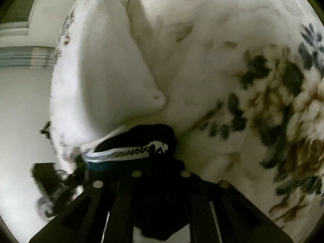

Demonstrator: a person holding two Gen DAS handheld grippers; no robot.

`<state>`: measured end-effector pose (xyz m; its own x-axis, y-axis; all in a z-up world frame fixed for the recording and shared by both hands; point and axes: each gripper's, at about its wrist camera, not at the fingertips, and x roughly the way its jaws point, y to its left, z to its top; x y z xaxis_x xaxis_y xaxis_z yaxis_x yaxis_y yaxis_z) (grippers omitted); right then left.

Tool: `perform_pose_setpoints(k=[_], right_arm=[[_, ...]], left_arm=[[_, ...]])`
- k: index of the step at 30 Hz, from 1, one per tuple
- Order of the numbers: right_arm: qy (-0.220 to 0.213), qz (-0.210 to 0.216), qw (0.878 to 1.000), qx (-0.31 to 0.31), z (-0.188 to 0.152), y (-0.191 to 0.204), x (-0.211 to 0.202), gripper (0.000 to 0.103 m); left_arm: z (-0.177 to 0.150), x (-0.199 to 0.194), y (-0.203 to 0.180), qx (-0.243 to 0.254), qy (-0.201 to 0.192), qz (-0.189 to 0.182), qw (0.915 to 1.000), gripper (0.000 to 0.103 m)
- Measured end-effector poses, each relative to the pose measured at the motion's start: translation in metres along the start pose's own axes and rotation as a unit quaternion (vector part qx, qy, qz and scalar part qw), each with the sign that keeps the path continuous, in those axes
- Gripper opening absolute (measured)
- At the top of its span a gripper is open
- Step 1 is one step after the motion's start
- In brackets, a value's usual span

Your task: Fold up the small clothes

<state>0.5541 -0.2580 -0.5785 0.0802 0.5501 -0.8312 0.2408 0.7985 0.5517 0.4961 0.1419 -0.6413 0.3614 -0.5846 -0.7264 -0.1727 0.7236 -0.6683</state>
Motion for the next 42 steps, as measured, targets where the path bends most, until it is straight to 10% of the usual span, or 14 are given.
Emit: perform_pose_setpoints(k=[2,11,12,13,16,22,24,27,39,42], right_arm=[[0.003,0.012,1.0,0.005,-0.003,-0.002,-0.009,0.051],[0.058,0.096,0.992,0.053,-0.093,-0.05,-0.044,0.061],[0.07,0.102,0.99,0.064,-0.104,-0.055,-0.036,0.061],[0.073,0.105,0.989,0.069,-0.115,-0.059,-0.029,0.061],[0.041,0.107,0.989,0.089,-0.136,-0.06,-0.019,0.028],[0.014,0.076,0.992,0.102,-0.135,-0.064,-0.027,0.022],[0.026,0.062,0.995,0.078,-0.13,-0.055,-0.029,0.027],[0.042,0.058,0.995,0.064,-0.131,-0.044,-0.035,0.05],[0.16,0.029,0.986,0.035,-0.282,-0.063,-0.065,0.061],[0.191,0.015,0.979,0.064,-0.337,-0.088,-0.064,0.061]], left_arm=[[-0.009,-0.017,0.002,-0.016,0.002,-0.011,0.9998,0.066],[-0.108,-0.047,0.042,-0.128,0.021,-0.055,0.99,0.064],[-0.116,-0.047,0.042,-0.132,0.008,-0.068,0.9889,0.046],[-0.121,-0.048,0.039,-0.128,-0.004,-0.076,0.9888,0.005],[-0.123,-0.063,0.04,-0.123,-0.046,-0.063,0.9894,0.007],[-0.116,-0.088,0.067,-0.144,-0.076,-0.037,0.986,0.005],[-0.114,-0.095,0.073,-0.156,-0.063,-0.031,0.9853,0.011],[-0.114,-0.099,0.063,-0.149,-0.042,-0.017,0.9878,0.077],[-0.248,-0.157,0.014,-0.045,0.038,0.051,0.9969,0.078],[-0.293,-0.164,0.013,-0.019,0.069,0.126,0.9895,0.078]])
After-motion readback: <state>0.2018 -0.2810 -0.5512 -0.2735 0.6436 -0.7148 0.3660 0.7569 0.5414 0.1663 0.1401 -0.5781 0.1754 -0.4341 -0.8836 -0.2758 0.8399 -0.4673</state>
